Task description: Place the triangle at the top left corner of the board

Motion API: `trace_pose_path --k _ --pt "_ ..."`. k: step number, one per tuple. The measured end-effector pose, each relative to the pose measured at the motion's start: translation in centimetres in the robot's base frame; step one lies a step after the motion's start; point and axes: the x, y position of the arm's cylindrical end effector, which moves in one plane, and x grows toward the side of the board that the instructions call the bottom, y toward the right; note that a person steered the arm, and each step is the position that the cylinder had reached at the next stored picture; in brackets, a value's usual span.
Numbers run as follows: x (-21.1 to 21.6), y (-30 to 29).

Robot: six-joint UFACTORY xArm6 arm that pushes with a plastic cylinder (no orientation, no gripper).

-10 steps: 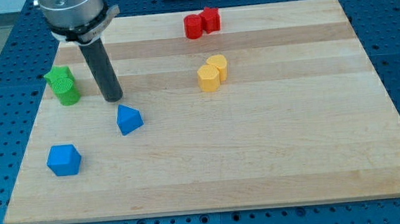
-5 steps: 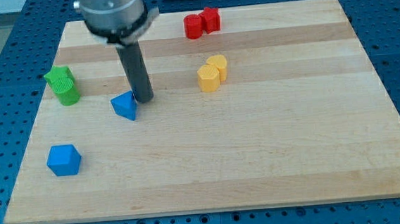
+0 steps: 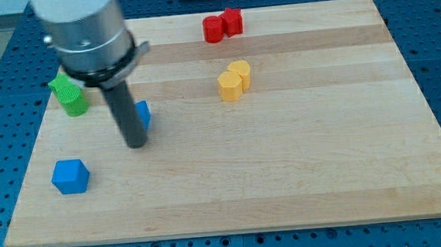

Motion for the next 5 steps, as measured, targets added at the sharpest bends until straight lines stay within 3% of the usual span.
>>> trace_pose_path --k 2,3,5 --pt "-9.6 -0.4" --pt "-12.3 -1.1" --pt "-5.7 -1.3"
